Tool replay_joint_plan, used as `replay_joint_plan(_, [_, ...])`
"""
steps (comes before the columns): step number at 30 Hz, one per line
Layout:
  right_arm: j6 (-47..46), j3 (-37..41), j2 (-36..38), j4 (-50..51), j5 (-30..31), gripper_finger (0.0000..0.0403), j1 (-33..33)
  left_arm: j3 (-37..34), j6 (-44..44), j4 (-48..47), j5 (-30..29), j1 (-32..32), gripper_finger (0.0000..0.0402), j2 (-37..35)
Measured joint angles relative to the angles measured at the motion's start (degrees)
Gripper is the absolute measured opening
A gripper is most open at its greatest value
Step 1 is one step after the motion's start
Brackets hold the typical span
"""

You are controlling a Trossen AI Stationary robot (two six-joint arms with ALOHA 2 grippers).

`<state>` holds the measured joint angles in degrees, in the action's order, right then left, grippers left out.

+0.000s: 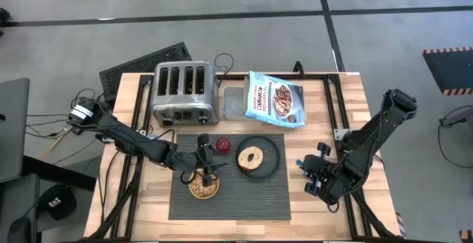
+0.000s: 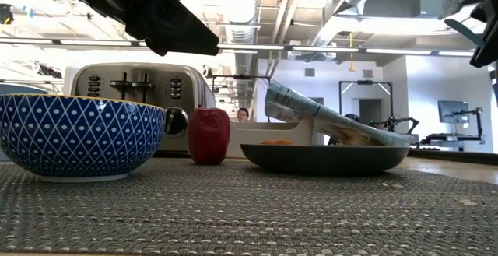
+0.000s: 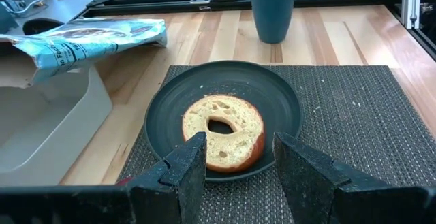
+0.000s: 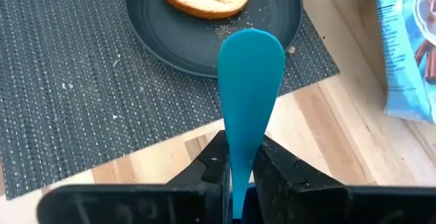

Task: Arrange a breakfast setting
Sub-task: Put the blue spoon on the tablemat to the left of the yellow patterned bowl

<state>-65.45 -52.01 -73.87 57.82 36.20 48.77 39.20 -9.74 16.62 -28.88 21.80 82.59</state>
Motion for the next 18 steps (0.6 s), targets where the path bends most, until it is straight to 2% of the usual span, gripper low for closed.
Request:
replay_joint_plan(8, [-0.05,0.00,0.01,0.01,-0.13,0.0087,0.00,0.00,-0.13,0.00,0.00,0.00,0.0157,0.00])
replay_joint_plan(11, [-0.06,-0.09,0.02,0.30,-0.18,0.0080,0.00,0.00,-0.15,0.02,0.00,0.00,0.0157,0.00])
replay_joint_plan(18, [-0.15,-4.63,0.02,6.57,-0.51,0.0075,-0.02,0.00,-0.15,0.00,0.00,0.00,0.0158,0.00])
